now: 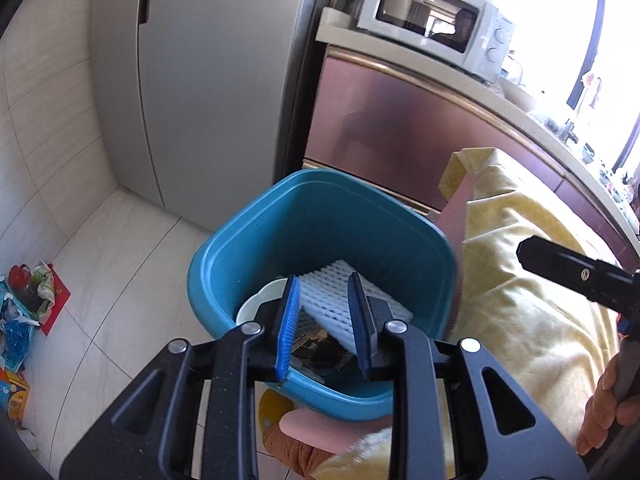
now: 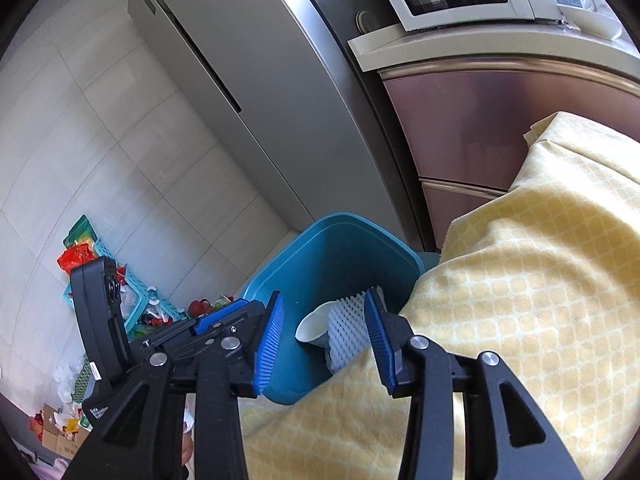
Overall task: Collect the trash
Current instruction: 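Open the left tool over the teal bin while the right tool releases the foam net into it, then return both tools to the table over the remaining trash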
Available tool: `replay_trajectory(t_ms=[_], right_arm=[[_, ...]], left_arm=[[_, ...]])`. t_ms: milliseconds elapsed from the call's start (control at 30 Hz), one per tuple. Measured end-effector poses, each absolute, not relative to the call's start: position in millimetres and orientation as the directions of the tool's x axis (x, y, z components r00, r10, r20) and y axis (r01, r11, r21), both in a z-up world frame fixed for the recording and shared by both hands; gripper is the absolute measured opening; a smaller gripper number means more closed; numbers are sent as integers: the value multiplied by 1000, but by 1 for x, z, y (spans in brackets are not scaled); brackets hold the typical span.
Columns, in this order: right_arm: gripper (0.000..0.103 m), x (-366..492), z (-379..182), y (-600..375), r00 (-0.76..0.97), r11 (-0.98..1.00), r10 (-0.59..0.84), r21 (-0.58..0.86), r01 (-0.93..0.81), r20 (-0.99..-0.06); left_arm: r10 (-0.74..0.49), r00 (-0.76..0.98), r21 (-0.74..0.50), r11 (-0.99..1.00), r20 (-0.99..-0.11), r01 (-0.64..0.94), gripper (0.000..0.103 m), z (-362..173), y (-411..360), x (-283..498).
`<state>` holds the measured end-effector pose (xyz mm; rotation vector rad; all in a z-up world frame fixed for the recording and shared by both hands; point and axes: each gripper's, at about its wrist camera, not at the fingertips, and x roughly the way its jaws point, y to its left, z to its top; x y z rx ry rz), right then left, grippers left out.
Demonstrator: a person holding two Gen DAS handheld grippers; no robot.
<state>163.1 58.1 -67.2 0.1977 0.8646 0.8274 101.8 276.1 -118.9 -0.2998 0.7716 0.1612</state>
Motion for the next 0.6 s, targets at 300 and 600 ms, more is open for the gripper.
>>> replay_trajectory(t_ms=[300, 600], right_arm=[[40, 124, -37, 7, 445, 695, 701, 393, -602, -558], [41, 88, -19, -78, 580, 780, 622, 351, -517, -526]], left_arm=[[-53, 757, -222, 967, -652, -124, 31, -92, 239, 89], [-198, 767, -233, 970, -611, 64, 34, -72, 170, 87]])
